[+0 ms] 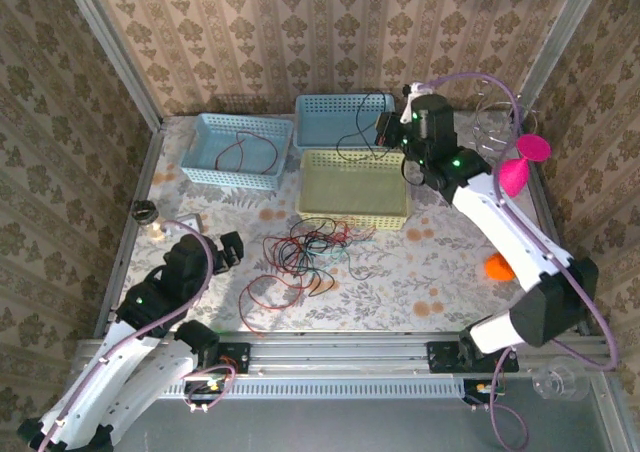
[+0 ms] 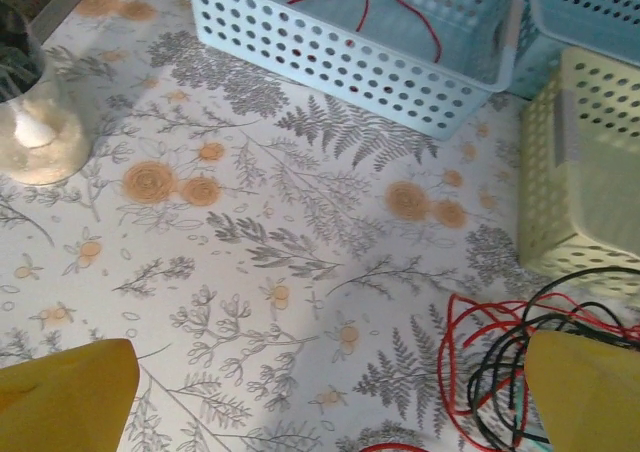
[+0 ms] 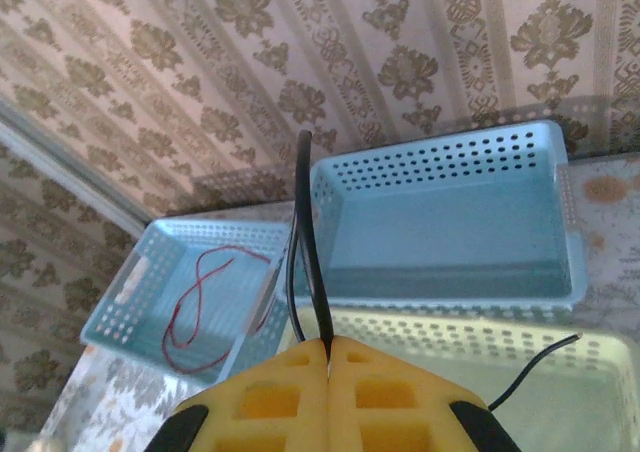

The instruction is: Untangle the cables

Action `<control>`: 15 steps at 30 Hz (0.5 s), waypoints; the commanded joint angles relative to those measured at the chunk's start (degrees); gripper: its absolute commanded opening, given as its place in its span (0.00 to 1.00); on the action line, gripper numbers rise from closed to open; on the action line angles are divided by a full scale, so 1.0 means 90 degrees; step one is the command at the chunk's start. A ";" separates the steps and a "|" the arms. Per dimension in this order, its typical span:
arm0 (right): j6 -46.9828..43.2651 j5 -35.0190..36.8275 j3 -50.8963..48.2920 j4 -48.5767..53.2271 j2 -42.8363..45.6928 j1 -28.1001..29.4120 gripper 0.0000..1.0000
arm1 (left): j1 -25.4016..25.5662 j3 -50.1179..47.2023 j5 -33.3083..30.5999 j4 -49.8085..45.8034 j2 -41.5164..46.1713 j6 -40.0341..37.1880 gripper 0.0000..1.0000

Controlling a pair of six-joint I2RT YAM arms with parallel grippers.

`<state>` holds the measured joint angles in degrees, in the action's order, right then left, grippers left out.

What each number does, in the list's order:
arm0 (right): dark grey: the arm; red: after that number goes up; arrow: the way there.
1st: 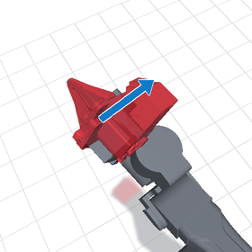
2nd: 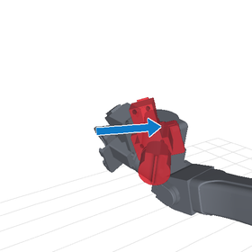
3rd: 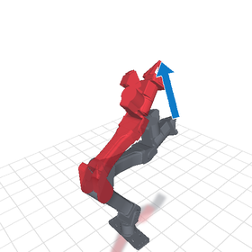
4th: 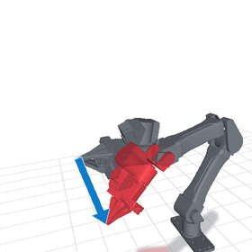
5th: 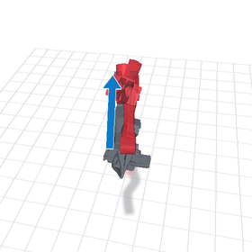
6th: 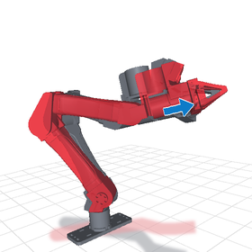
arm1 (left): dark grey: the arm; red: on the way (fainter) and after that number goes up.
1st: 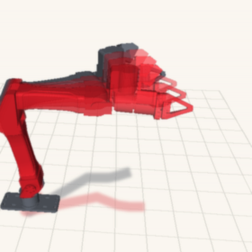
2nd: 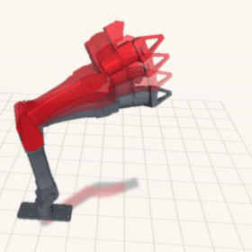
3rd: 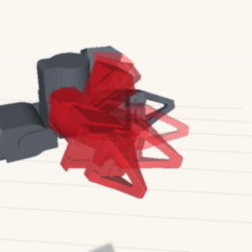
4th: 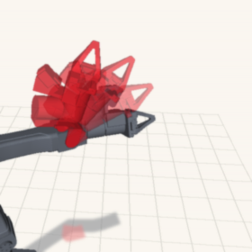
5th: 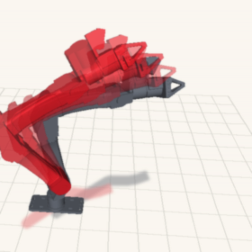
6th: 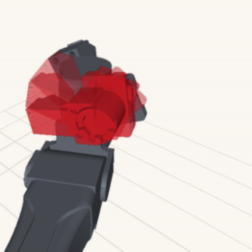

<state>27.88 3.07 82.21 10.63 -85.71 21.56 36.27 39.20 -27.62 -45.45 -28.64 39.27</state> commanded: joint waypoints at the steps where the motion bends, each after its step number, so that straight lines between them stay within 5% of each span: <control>1: 0.0207 -0.0224 0.0362 -0.0876 -0.0523 -0.0201 0.00 | -0.0041 0.0089 -0.0202 -0.0303 0.0066 -0.0015 1.00; 14: 0.0320 -0.0317 0.3029 -0.0464 -0.3523 -0.0530 0.00 | -0.0047 -0.0015 0.0718 -0.0020 0.0077 0.0038 1.00; 15: 0.0388 -0.0308 0.3356 -0.0164 -0.3754 -0.0563 0.13 | -0.0046 -0.0016 0.0747 -0.0006 0.0077 0.0027 1.00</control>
<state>29.52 0.75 106.72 5.43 -115.11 17.39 36.27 39.07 -22.92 -46.26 -28.62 39.24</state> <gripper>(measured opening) 0.073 0.999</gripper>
